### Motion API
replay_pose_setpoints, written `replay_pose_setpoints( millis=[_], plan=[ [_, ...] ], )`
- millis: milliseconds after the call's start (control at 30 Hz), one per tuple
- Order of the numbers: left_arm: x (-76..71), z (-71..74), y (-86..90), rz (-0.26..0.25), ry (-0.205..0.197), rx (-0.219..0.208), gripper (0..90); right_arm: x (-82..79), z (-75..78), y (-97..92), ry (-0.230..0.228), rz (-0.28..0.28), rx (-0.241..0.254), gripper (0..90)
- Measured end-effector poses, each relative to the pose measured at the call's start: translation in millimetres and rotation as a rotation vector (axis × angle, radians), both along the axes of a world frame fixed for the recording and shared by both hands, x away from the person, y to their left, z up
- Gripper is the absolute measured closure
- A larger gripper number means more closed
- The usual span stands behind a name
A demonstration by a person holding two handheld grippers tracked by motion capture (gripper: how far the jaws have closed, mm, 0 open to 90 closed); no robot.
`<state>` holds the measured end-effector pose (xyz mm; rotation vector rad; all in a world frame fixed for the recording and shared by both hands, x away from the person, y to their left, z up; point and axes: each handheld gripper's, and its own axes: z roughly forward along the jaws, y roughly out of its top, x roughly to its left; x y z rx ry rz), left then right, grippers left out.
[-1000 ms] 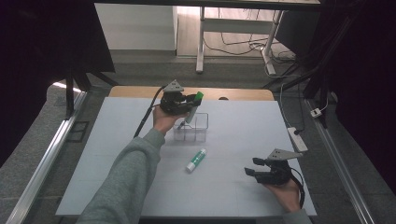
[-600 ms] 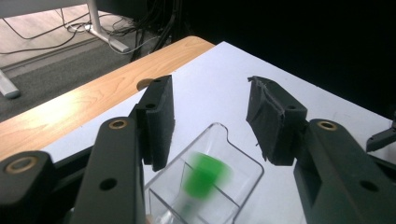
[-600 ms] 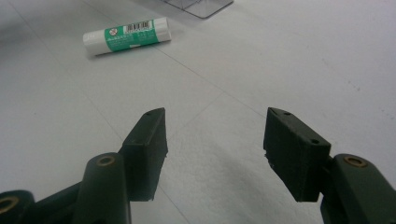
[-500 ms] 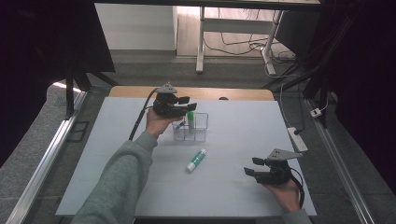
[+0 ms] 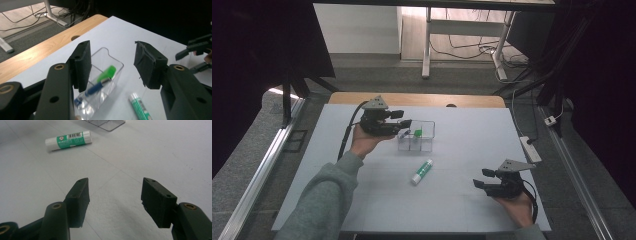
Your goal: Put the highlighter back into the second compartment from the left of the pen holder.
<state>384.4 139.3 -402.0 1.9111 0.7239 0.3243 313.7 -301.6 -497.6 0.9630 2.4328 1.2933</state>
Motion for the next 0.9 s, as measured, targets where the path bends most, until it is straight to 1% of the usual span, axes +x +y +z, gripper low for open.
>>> replay_pose_setpoints(
  millis=[100,200,300,400,467,600,700,767,900],
  plan=[
    [-11.9,-3.2,6.4,0.005,0.000,0.020,47.1,0.0,0.1,0.3,0.000,0.002,0.000,39.8],
    [-23.6,-7.2,13.3,0.018,0.005,0.028,46.6,-0.1,0.1,0.4,0.000,0.000,-0.003,39.8],
    [-35.5,-13.2,19.2,0.025,0.004,0.046,45.8,-0.1,0.0,0.5,0.000,0.003,-0.002,39.8],
    [-46.7,-21.5,25.7,0.030,0.017,0.045,45.2,0.0,0.1,0.1,-0.001,0.001,-0.003,39.7],
    [-54.8,-27.4,29.9,0.041,0.015,0.057,45.0,-0.2,0.2,-0.2,0.000,0.001,0.000,39.7],
    [-69.8,-39.2,36.5,0.053,0.015,0.115,44.0,0.1,0.0,-0.5,0.000,0.002,0.001,39.8],
    [-80.0,-48.3,40.2,0.058,0.022,0.143,43.4,0.4,-0.2,-0.2,0.000,0.001,-0.002,39.8],
    [-86.2,-53.9,43.2,0.059,0.029,0.148,43.1,0.3,-0.2,0.0,0.001,0.002,-0.002,39.7],
    [-98.6,-62.6,48.8,0.076,0.032,0.157,42.7,0.1,-0.2,0.1,0.001,0.001,-0.002,39.8]
  ],
)
